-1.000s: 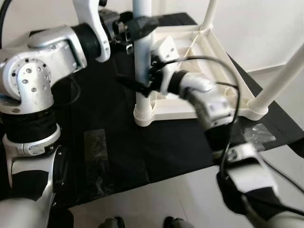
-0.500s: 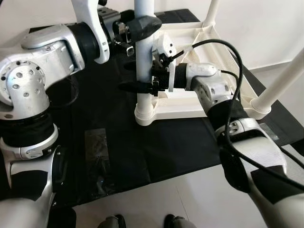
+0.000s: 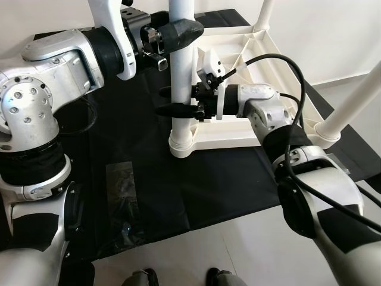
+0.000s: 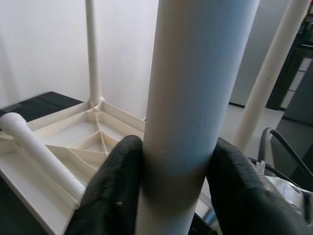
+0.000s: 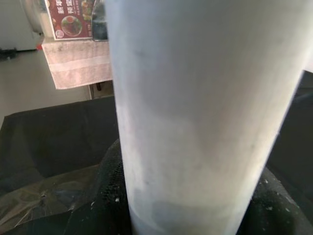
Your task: Building children table
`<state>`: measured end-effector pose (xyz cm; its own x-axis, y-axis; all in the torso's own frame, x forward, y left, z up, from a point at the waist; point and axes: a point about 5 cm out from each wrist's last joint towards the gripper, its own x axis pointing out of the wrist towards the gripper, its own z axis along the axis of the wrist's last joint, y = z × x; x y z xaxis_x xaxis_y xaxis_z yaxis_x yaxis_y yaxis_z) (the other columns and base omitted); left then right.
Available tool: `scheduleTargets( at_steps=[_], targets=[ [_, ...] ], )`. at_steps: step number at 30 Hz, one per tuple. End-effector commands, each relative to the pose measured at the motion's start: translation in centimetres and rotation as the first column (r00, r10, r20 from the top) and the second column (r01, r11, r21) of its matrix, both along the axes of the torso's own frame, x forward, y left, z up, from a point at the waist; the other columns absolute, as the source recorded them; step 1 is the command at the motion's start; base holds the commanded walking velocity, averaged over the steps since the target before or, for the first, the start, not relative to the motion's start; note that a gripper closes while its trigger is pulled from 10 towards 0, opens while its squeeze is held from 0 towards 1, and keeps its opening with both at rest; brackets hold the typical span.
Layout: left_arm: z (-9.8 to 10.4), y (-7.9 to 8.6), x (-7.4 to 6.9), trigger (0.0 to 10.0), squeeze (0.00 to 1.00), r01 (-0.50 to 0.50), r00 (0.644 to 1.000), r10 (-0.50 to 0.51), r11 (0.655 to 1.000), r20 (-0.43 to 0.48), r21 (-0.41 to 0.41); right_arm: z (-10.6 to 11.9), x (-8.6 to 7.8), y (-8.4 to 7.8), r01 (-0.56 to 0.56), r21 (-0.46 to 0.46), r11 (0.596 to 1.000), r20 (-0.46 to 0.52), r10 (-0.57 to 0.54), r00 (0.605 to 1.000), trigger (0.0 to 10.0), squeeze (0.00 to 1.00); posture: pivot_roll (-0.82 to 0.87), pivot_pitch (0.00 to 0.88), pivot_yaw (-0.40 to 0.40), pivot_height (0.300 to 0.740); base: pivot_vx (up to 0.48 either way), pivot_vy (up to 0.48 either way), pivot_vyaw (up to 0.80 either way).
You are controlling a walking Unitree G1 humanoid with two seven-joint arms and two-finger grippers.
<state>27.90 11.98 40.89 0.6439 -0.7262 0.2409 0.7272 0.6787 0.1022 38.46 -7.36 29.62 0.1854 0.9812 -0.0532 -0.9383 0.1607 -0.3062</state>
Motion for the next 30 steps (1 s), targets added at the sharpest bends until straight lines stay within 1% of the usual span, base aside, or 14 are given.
scheduleTargets(
  at_steps=[1, 12, 13, 15, 16, 17, 18, 19, 20, 21, 22, 24, 26, 30],
  targets=[
    [-0.2, -0.1, -0.4, 10.0, 1.00, 0.032, 0.999, -0.033, 0.999, 0.013, 0.034, -0.4, 0.3, -0.9, 0.040, 0.008, 0.999, 0.017, -0.040, 0.999, 0.0, 0.00, -0.04, 0.227, -0.028, 0.740, 0.000, 0.000, 0.00],
    [0.1, 0.1, 0.2, 10.0, 1.00, -0.006, 1.000, 0.007, 1.000, 0.010, -0.016, -0.2, 0.7, -1.7, 0.114, 0.076, 0.991, -0.006, -0.114, 0.993, 0.0, 0.00, -0.06, 0.216, -0.035, 0.740, 0.000, 0.000, 0.00],
    [0.1, 0.2, 0.4, 10.0, 0.55, -0.011, 1.000, 0.011, 1.000, 0.003, -0.026, -0.6, 0.7, -1.4, 0.147, 0.094, 0.985, -0.032, -0.145, 0.989, 0.0, 0.00, -0.07, 0.215, -0.043, 0.740, 0.000, 0.000, 0.00],
    [0.1, 0.2, 0.4, 10.0, 0.55, -0.011, 1.000, 0.011, 1.000, 0.003, -0.026, -0.6, 0.7, -1.4, 0.147, 0.094, 0.985, -0.032, -0.145, 0.989, 0.0, 0.00, -0.07, 0.215, -0.043, 0.740, 0.000, 0.000, 0.00],
    [-0.2, 0.4, 0.8, 10.0, 0.00, -0.030, 1.000, 0.029, 0.999, -0.012, -0.038, -2.6, 1.1, -0.2, 0.352, 0.107, 0.930, -0.071, -0.346, 0.935, 0.0, 0.00, -0.07, 0.218, -0.056, 0.740, 0.000, 0.000, 0.00],
    [-0.2, 0.4, 0.8, 10.0, 0.00, -0.030, 1.000, 0.029, 0.999, -0.012, -0.038, -2.6, 1.1, -0.2, 0.352, 0.107, 0.930, -0.071, -0.346, 0.935, 0.0, 0.00, -0.07, 0.218, -0.056, 0.740, 0.000, 0.000, 0.00],
    [-0.4, 0.5, 1.3, 10.0, 0.00, -0.046, 0.999, 0.045, 0.998, -0.027, -0.044, -5.5, 0.0, 1.4, 0.550, 0.134, 0.824, -0.135, -0.534, 0.834, 0.0, 0.00, -0.06, 0.215, -0.057, 0.740, 0.000, 0.000, 0.00],
    [-0.4, 0.5, 1.3, 10.0, 0.00, -0.046, 0.999, 0.045, 0.998, -0.027, -0.044, -5.5, 0.0, 1.4, 0.550, 0.134, 0.824, -0.135, -0.534, 0.834, 0.0, 0.00, -0.06, 0.215, -0.057, 0.740, 0.000, 0.000, 0.00],
    [-0.7, 0.6, 1.7, 10.0, 0.00, -0.059, 0.998, 0.057, 0.997, -0.039, -0.047, -7.2, -1.6, 2.4, 0.695, 0.171, 0.698, -0.205, -0.665, 0.718, 0.0, 0.00, -0.06, 0.220, -0.053, 0.740, 0.000, 0.000, 0.00],
    [-1.1, 0.7, 1.9, 10.0, 0.00, -0.066, 0.997, 0.064, 0.997, -0.047, -0.044, -8.2, -3.0, 3.1, 0.770, 0.177, 0.613, -0.266, -0.723, 0.637, 0.0, 0.00, -0.08, 0.221, -0.042, 0.740, 0.000, 0.000, 0.00],
    [-1.3, 0.8, 2.0, 10.0, 0.00, -0.067, 0.997, 0.065, 0.997, -0.050, -0.041, -8.6, -3.6, 3.6, 0.788, 0.179, 0.590, -0.300, -0.730, 0.614, 0.0, 0.00, -0.08, 0.221, -0.042, 0.740, 0.000, 0.000, 0.00],
    [-1.4, 0.6, 2.2, 10.0, 0.00, -0.059, 0.997, 0.057, 0.998, -0.051, -0.036, -8.6, -3.6, 4.6, 0.781, 0.181, 0.597, -0.326, -0.713, 0.621, 0.0, 0.00, -0.08, 0.211, -0.043, 0.740, 0.000, 0.000, 0.00],
    [-1.6, -0.2, 3.1, 10.0, 0.00, -0.061, 0.997, 0.059, 0.997, -0.056, -0.041, -8.5, -3.5, 5.2, 0.772, 0.191, 0.606, -0.335, -0.699, 0.632, 0.0, 0.00, -0.08, 0.196, -0.046, 0.740, 0.000, 0.000, 0.00],
    [-1.8, -0.4, 3.8, 10.0, 0.00, -0.089, 0.995, 0.087, 0.995, -0.048, -0.035, -8.2, -3.2, 5.5, 0.763, 0.199, 0.615, -0.336, -0.689, 0.643, 0.0, 0.00, -0.08, 0.192, -0.053, 0.740, 0.000, 0.000, 0.00]
  ],
)
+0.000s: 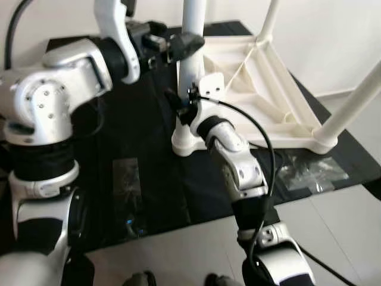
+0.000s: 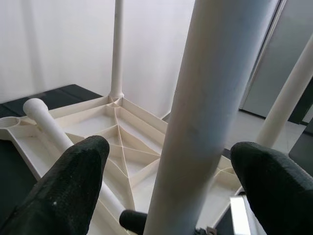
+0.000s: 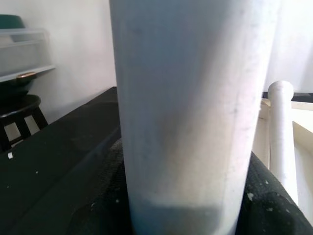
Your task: Building children table
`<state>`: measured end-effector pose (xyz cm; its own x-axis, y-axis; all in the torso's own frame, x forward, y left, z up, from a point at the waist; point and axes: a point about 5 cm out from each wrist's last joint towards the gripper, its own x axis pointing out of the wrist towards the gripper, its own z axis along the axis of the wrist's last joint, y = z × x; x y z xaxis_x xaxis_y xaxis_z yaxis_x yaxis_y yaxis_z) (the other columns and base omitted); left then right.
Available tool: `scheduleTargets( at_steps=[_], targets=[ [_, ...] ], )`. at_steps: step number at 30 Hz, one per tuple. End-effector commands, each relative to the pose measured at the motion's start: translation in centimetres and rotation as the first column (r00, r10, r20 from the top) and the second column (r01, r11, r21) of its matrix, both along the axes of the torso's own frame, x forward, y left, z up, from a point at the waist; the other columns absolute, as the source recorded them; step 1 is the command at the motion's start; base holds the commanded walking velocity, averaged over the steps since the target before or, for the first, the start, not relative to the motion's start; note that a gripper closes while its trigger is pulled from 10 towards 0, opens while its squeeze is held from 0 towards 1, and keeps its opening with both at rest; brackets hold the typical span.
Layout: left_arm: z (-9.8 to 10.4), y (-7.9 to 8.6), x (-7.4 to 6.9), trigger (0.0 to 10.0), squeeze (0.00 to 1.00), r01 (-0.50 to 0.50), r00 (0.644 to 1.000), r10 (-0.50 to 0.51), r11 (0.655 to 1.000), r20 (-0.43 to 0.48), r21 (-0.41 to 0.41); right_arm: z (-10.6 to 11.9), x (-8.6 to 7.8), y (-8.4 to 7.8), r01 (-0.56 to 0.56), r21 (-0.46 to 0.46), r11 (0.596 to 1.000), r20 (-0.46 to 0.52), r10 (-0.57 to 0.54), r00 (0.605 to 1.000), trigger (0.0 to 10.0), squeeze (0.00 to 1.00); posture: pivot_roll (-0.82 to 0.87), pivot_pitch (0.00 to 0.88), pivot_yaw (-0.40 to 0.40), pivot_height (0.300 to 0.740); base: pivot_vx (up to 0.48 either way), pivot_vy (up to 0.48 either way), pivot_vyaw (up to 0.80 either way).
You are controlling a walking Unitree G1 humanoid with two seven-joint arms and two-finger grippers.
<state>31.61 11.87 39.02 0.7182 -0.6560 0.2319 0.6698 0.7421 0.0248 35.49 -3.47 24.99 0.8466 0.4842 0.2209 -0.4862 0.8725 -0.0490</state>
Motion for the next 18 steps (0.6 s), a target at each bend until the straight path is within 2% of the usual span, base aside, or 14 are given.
scheduleTargets(
  at_steps=[1, 3, 4, 5, 6, 7, 9, 11, 12, 13, 15, 16, 17, 18],
  targets=[
    [-0.2, 0.0, 0.2, 10.0, 0.00, -0.025, 1.000, 0.025, 1.000, 0.015, 0.014, -3.4, -0.1, 1.7, -0.033, 0.034, 0.999, -0.173, 0.039, 0.984, 0.0, 0.00, -0.08, 0.191, -0.056, 0.740, 0.000, 0.000, 0.00],
    [-0.8, 0.7, 0.2, 10.0, 0.00, -0.059, 0.998, 0.059, 0.998, 0.013, 0.017, -3.2, -0.1, 1.9, -0.055, 0.036, 0.998, -0.172, 0.060, 0.983, 0.0, 0.00, -0.08, 0.187, -0.058, 0.740, 0.000, 0.000, 0.00],
    [-1.7, 1.6, 0.1, 10.0, 0.00, -0.100, 0.995, 0.100, 0.995, 0.003, 0.008, -2.9, 0.0, 2.1, -0.080, 0.037, 0.996, -0.174, 0.085, 0.981, 7.4, 0.00, -0.08, 0.187, -0.059, 0.740, 0.000, 0.000, 0.00],
    [-2.3, 2.2, -0.1, 10.0, 0.00, -0.127, 0.992, 0.127, 0.992, -0.005, 0.000, -2.8, -0.1, 2.2, -0.095, 0.038, 0.995, -0.176, 0.101, 0.979, 10.0, 0.00, -0.08, 0.186, -0.060, 0.740, 0.000, 0.000, 0.00],
    [-2.8, 3.2, -0.3, 10.0, 0.00, -0.167, 0.986, 0.167, 0.986, -0.014, -0.022, -2.6, 0.0, 2.2, -0.120, 0.029, 0.992, -0.172, 0.123, 0.977, 10.0, 0.00, -0.08, 0.187, -0.064, 0.740, 0.000, 0.000, 0.00],
    [-2.8, 3.2, -0.3, 10.0, 0.00, -0.167, 0.986, 0.167, 0.986, -0.014, -0.022, -2.6, 0.0, 2.2, -0.120, 0.029, 0.992, -0.172, 0.123, 0.977, 10.0, 0.00, -0.08, 0.187, -0.064, 0.740, 0.000, 0.000, 0.00],
    [-3.3, 4.5, -0.8, 10.0, 0.00, -0.213, 0.977, 0.212, 0.975, -0.020, -0.063, -2.2, -0.9, 2.2, -0.103, 0.012, 0.995, -0.175, 0.103, 0.979, 10.0, 0.00, -0.08, 0.188, -0.068, 0.740, 0.000, 0.000, 0.00],
    [-3.4, 5.0, -1.0, 10.0, 0.00, -0.225, 0.974, 0.224, 0.971, -0.020, -0.079, -2.0, -1.1, 2.1, -0.093, 0.006, 0.996, -0.174, 0.092, 0.980, 10.0, 0.00, -0.08, 0.188, -0.068, 0.740, 0.000, 0.000, 0.00],
    [-3.4, 5.0, -1.0, 10.0, 0.00, -0.225, 0.974, 0.224, 0.971, -0.020, -0.079, -2.0, -1.1, 2.1, -0.093, 0.006, 0.996, -0.174, 0.092, 0.980, 10.0, 0.00, -0.08, 0.188, -0.068, 0.740, 0.000, 0.000, 0.00],
    [-3.4, 5.4, -1.8, 10.0, 0.00, -0.179, 0.984, 0.178, 0.975, -0.019, -0.130, -1.9, -1.5, 1.9, -0.066, 0.003, 0.998, -0.182, 0.066, 0.981, 10.0, 0.00, -0.08, 0.189, -0.072, 0.740, 0.000, 0.000, 0.00],
    [-3.8, 6.0, -3.6, 10.0, 0.00, -0.098, 0.995, 0.102, 0.981, 0.017, -0.168, -1.9, -1.8, 1.7, -0.037, 0.002, 0.999, -0.191, 0.037, 0.981, 10.0, 0.00, -0.08, 0.190, -0.069, 0.740, 0.000, 0.000, 0.00],
    [-3.8, 6.0, -3.6, 10.0, 0.00, -0.098, 0.995, 0.102, 0.981, 0.017, -0.168, -1.9, -1.8, 1.7, -0.037, 0.002, 0.999, -0.191, 0.037, 0.981, 10.0, 0.00, -0.08, 0.190, -0.069, 0.740, 0.000, 0.000, 0.00],
    [-4.8, 7.1, -4.1, 10.0, 0.00, -0.136, 0.990, 0.139, 0.975, 0.006, -0.178, -1.9, -1.8, 1.6, -0.025, 0.005, 1.000, -0.193, 0.025, 0.981, 10.0, 0.00, -0.09, 0.188, -0.065, 0.740, 0.000, 0.000, 0.00],
    [-4.8, 7.1, -4.1, 10.0, 0.00, -0.136, 0.990, 0.139, 0.975, 0.006, -0.178, -1.9, -1.8, 1.6, -0.025, 0.005, 1.000, -0.193, 0.025, 0.981, 10.0, 0.00, -0.09, 0.188, -0.065, 0.740, 0.000, 0.000, 0.00]
  ],
)
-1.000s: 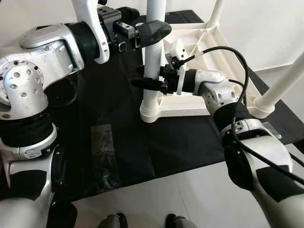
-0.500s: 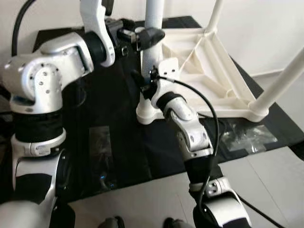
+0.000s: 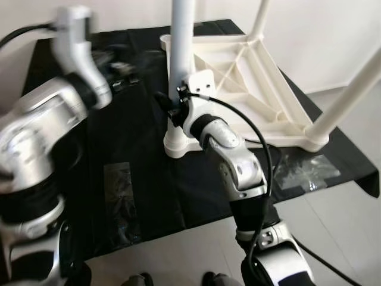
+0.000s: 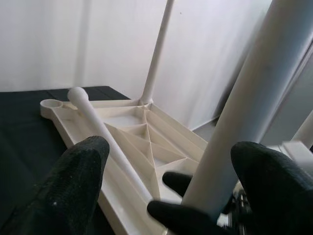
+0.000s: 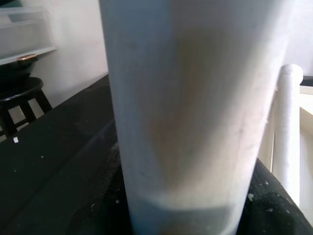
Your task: Building children table
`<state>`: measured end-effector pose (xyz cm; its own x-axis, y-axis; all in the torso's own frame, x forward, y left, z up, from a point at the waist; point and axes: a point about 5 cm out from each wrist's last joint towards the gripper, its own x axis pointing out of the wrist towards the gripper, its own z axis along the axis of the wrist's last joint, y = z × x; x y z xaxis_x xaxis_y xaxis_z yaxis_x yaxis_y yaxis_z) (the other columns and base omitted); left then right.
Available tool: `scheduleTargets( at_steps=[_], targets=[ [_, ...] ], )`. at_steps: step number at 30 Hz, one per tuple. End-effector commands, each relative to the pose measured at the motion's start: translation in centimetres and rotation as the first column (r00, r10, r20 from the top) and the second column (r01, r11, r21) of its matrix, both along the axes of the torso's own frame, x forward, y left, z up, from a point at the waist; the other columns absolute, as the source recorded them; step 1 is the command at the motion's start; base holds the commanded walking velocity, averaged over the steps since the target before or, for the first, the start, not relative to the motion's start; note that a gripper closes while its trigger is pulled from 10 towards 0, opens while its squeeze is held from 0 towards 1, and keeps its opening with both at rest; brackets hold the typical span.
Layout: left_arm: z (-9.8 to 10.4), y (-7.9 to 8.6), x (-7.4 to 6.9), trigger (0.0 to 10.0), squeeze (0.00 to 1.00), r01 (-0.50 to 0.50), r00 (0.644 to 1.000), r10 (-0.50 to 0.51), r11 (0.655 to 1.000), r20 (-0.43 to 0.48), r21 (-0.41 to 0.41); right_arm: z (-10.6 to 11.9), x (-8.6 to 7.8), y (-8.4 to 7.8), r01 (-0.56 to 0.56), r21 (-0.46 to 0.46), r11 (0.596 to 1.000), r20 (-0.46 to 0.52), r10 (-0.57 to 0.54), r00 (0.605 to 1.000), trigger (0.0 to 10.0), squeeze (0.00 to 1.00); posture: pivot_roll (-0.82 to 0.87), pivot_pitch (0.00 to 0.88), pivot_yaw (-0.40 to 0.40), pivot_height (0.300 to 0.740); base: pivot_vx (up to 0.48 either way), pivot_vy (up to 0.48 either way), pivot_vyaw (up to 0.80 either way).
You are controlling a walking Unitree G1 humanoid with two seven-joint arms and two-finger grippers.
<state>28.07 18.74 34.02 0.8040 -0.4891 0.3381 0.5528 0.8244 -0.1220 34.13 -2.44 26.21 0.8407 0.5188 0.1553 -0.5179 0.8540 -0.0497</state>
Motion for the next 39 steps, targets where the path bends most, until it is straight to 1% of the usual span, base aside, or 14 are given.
scheduleTargets(
  at_steps=[1, 2, 3, 10, 13, 14, 15, 16, 24, 29, 34, 35, 36, 39],
  targets=[
    [-0.9, 0.8, -0.7, 10.0, 0.00, -0.045, 0.999, 0.045, 0.999, -0.011, 0.027, -3.1, -0.4, 0.5, 0.013, 0.036, 0.999, -0.137, -0.008, 0.991, 10.0, 0.13, -0.09, 0.190, -0.064, 0.740, 0.000, 0.000, 0.00],
    [-1.6, 1.3, -0.8, 10.0, 0.00, -0.081, 0.996, 0.082, 0.996, -0.030, 0.044, -3.0, -0.4, 0.4, 0.011, 0.038, 0.999, -0.136, -0.006, 0.991, 10.0, 0.13, -0.09, 0.190, -0.065, 0.740, 0.000, 0.000, 0.00],
    [-3.2, 1.9, -1.0, 10.0, 0.00, -0.135, 0.988, 0.139, 0.989, -0.067, 0.065, -2.9, -0.4, 0.3, 0.002, 0.052, 0.999, -0.135, 0.005, 0.991, 10.0, 1.00, -0.09, 0.191, -0.064, 0.740, 0.000, 0.000, 0.00],
    [-8.0, 3.8, -2.0, 10.0, 0.00, -0.334, 0.919, 0.360, 0.928, -0.164, 0.167, -1.7, -0.4, 0.0, -0.073, 0.098, 0.993, -0.096, 0.082, 0.992, 10.0, 1.00, -0.08, 0.198, -0.065, 0.740, 0.000, 0.000, 0.00],
    [-13.6, 3.6, -4.1, 10.0, 0.00, -0.481, 0.796, 0.572, 0.797, -0.200, 0.366, 1.2, -0.9, 0.1, -0.444, 0.038, 0.895, 0.037, 0.443, 0.896, 10.0, 1.00, -0.08, 0.207, -0.069, 0.740, 0.000, 0.000, 0.00],
    [-13.6, 3.6, -4.1, 10.0, 0.00, -0.481, 0.796, 0.572, 0.797, -0.200, 0.366, 1.2, -0.9, 0.1, -0.444, 0.038, 0.895, 0.037, 0.443, 0.896, 10.0, 1.00, -0.08, 0.207, -0.069, 0.740, 0.000, 0.000, 0.00],
    [-14.8, 3.0, -5.0, 10.0, 0.00, -0.491, 0.778, 0.599, 0.768, -0.189, 0.412, 2.0, -0.9, -0.4, -0.519, -0.019, 0.854, 0.066, 0.519, 0.852, 10.0, 0.79, -0.08, 0.215, -0.070, 0.740, 0.000, 0.000, 0.00],
    [-15.7, 2.2, -5.8, 10.0, 0.00, -0.477, 0.779, 0.602, 0.750, -0.175, 0.458, 2.5, -0.7, -1.0, -0.586, -0.094, 0.805, 0.080, 0.592, 0.802, 10.0, 0.00, -0.07, 0.223, -0.079, 0.740, 0.000, 0.000, 0.00],
    [-16.9, 1.2, -8.5, 10.0, 0.00, -0.526, 0.732, 0.654, 0.721, -0.193, 0.451, 4.0, 1.9, -2.6, -0.662, -0.280, 0.695, 0.042, 0.698, 0.715, 10.0, 0.00, -0.03, 0.250, -0.086, 0.740, 0.000, 0.000, 0.00],
    [-16.5, 0.9, -9.3, 10.0, 0.00, -0.558, 0.735, 0.665, 0.704, -0.132, 0.439, 5.1, 2.8, -2.8, -0.705, -0.274, 0.654, 0.035, 0.740, 0.672, 10.0, 0.00, -0.01, 0.259, -0.090, 0.740, 0.000, 0.000, 0.00],
    [-15.6, -1.7, -9.8, 10.0, 0.00, -0.469, 0.843, 0.533, 0.799, -0.080, 0.376, 4.7, 3.2, -3.2, -0.764, -0.268, 0.587, -0.025, 0.788, 0.615, 10.0, 0.00, 0.04, 0.286, -0.109, 0.740, 0.000, 0.000, 0.00],
    [-15.2, -2.5, -10.0, 10.0, 0.00, -0.436, 0.873, 0.481, 0.840, -0.073, 0.321, 4.5, 3.5, -3.4, -0.774, -0.250, 0.581, -0.043, 0.792, 0.609, 8.5, 0.00, 0.04, 0.291, -0.112, 0.740, 0.000, 0.000, 0.00],
    [-15.0, -2.8, -10.2, 10.0, 0.00, -0.426, 0.884, 0.461, 0.864, -0.082, 0.267, 4.2, 3.6, -3.5, -0.779, -0.235, 0.581, -0.055, 0.792, 0.607, 0.0, 0.00, 0.05, 0.293, -0.115, 0.740, 0.000, 0.000, 0.00],
    [-14.9, -2.9, -10.3, 10.0, 0.00, -0.425, 0.886, 0.455, 0.874, -0.088, 0.236, 4.1, 3.7, -3.5, -0.782, -0.224, 0.582, -0.061, 0.792, 0.607, 0.0, 0.00, 0.05, 0.293, -0.115, 0.740, 0.000, 0.000, 0.00]
  ],
)
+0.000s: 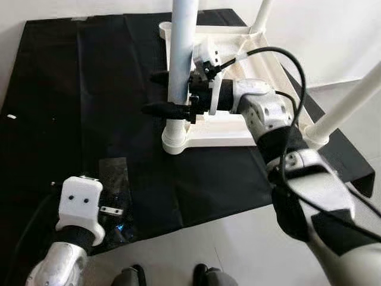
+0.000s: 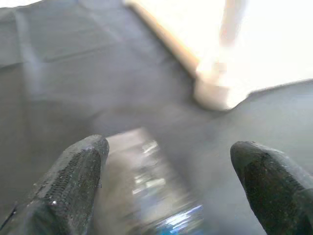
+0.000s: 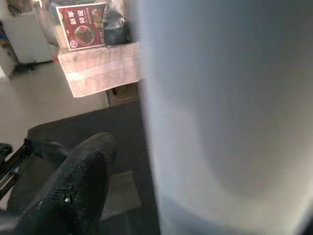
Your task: Building children table
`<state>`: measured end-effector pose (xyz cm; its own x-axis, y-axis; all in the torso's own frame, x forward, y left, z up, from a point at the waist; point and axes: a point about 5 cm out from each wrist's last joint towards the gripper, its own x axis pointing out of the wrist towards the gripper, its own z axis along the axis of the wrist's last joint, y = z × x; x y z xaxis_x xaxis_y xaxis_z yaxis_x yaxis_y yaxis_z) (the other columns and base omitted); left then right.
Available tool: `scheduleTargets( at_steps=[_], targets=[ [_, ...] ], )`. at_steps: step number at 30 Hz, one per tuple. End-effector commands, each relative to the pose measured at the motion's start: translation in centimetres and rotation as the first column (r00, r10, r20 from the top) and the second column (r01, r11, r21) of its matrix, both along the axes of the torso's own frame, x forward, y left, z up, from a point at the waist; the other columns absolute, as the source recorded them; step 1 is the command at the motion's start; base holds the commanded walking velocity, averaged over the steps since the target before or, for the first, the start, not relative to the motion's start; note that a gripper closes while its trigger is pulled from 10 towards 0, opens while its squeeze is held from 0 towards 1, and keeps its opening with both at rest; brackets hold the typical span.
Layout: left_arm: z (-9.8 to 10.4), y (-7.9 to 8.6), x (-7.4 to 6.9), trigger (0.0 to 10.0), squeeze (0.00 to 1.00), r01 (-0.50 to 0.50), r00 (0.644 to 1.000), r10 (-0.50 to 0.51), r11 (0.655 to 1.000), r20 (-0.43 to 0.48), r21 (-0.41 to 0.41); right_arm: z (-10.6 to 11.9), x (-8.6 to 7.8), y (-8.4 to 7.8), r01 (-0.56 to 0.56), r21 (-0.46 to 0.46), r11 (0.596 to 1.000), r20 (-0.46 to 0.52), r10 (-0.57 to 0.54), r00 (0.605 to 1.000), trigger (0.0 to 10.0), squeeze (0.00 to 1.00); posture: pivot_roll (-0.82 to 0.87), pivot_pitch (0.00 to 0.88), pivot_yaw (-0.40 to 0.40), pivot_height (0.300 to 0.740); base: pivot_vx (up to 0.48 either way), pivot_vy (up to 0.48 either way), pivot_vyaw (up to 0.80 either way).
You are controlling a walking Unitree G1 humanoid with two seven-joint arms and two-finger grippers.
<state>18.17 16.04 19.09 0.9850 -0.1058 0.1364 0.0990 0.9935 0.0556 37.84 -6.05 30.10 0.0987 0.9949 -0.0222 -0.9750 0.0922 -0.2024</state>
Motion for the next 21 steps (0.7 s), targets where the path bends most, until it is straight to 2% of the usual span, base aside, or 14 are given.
scheduleTargets(
  at_steps=[1, 7, 14, 17, 20, 21],
  targets=[
    [0.0, -0.2, -0.4, 10.0, 0.00, 0.018, 1.000, -0.018, 0.999, 0.002, -0.028, 0.2, 0.0, 0.1, -0.016, 0.005, 1.000, 0.006, 0.016, 1.000, 0.0, 0.00, 0.05, 0.293, -0.115, 0.740, 0.000, 0.000, 0.00],
    [-1.0, 0.0, -0.5, 10.0, 0.00, 0.006, 0.999, -0.008, 0.998, -0.038, -0.062, -0.3, -0.4, -0.4, -0.118, -0.005, 0.993, -0.020, 0.118, 0.993, 0.0, 0.00, 0.05, 0.288, -0.119, 0.740, 0.000, 0.000, 0.00],
    [-1.2, 0.1, 0.0, 10.0, 0.00, 0.012, 0.999, -0.014, 0.998, -0.035, -0.059, -0.4, -0.5, -1.3, -0.159, -0.016, 0.987, -0.002, 0.159, 0.987, 0.0, 0.00, 0.03, 0.275, -0.117, 0.740, 0.000, 0.000, 0.00],
    [-1.5, 0.1, 0.5, 10.0, 0.00, 0.009, 1.000, -0.010, 0.999, -0.018, -0.053, -0.8, -0.4, -2.2, -0.130, -0.041, 0.991, 0.046, 0.132, 0.990, 0.0, 0.00, 0.00, 0.260, -0.134, 0.740, 0.000, 0.000, 0.00],
    [-1.6, 0.1, 0.7, 10.0, 0.00, 0.004, 1.000, -0.005, 0.999, -0.012, -0.049, -1.3, -0.4, -2.4, -0.095, -0.041, 0.995, 0.048, 0.096, 0.994, 0.0, 0.00, -0.02, 0.252, -0.146, 0.740, 0.000, 0.000, 0.00],
    [-1.7, 0.2, 0.9, 10.0, 0.00, -0.001, 1.000, 0.001, 0.999, -0.004, -0.046, -2.9, -0.4, -2.2, 0.030, -0.030, 0.999, 0.008, -0.030, 1.000, 0.0, 0.00, -0.03, 0.246, -0.155, 0.740, 0.000, 0.000, 0.00]
  ],
)
